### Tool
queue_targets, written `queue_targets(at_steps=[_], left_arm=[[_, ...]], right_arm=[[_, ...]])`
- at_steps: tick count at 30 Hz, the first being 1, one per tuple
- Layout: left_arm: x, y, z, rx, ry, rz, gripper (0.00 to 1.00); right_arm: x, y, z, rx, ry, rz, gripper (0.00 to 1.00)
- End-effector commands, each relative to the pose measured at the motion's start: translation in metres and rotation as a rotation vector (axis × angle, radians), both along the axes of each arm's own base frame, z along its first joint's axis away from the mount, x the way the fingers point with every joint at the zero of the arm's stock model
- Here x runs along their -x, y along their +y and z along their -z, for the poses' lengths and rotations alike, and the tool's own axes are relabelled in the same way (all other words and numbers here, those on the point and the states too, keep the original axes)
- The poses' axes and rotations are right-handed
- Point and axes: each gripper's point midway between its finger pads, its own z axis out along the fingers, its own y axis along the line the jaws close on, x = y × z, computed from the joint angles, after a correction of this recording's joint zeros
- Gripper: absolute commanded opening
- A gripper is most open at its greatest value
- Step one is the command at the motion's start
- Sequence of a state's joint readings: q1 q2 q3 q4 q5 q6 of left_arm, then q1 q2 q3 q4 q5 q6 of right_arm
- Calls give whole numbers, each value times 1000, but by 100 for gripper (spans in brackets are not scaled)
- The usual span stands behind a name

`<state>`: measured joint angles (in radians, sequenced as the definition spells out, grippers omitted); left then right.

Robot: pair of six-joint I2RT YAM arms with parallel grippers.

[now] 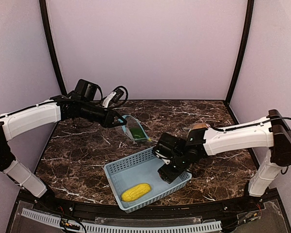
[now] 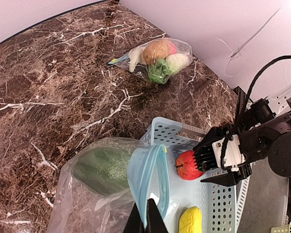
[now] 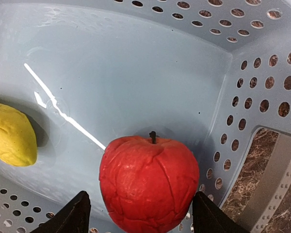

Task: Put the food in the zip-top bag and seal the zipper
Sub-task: Pick up the fake fruit from the bin.

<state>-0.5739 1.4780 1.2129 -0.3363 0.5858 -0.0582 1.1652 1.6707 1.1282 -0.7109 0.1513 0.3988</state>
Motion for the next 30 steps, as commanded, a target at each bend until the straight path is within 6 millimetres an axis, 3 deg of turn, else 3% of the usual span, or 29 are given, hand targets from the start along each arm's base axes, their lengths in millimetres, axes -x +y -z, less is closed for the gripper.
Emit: queue_targets(at_steps=[1, 5, 9, 16, 22, 30], left_arm=[[-7, 4, 11, -4, 17, -29, 1], [-12, 3, 23, -3, 51, -36, 1], [-16, 2, 37, -7, 91, -42, 1], [-35, 17, 57, -24, 137, -103, 1], [-46, 27, 72, -41, 175, -134, 1], [-57, 40, 79, -37, 196, -172, 1]], right_arm=[[-5, 1, 4, 37, -29, -4, 67], [-8, 2, 4, 40, -41, 3, 60], [-11, 4, -11, 5, -67, 19, 54], [-25, 22, -80, -175, -148, 26, 51], [-59, 53, -137, -366, -262, 23, 51], [-105, 99, -171, -539, -369, -14, 51]])
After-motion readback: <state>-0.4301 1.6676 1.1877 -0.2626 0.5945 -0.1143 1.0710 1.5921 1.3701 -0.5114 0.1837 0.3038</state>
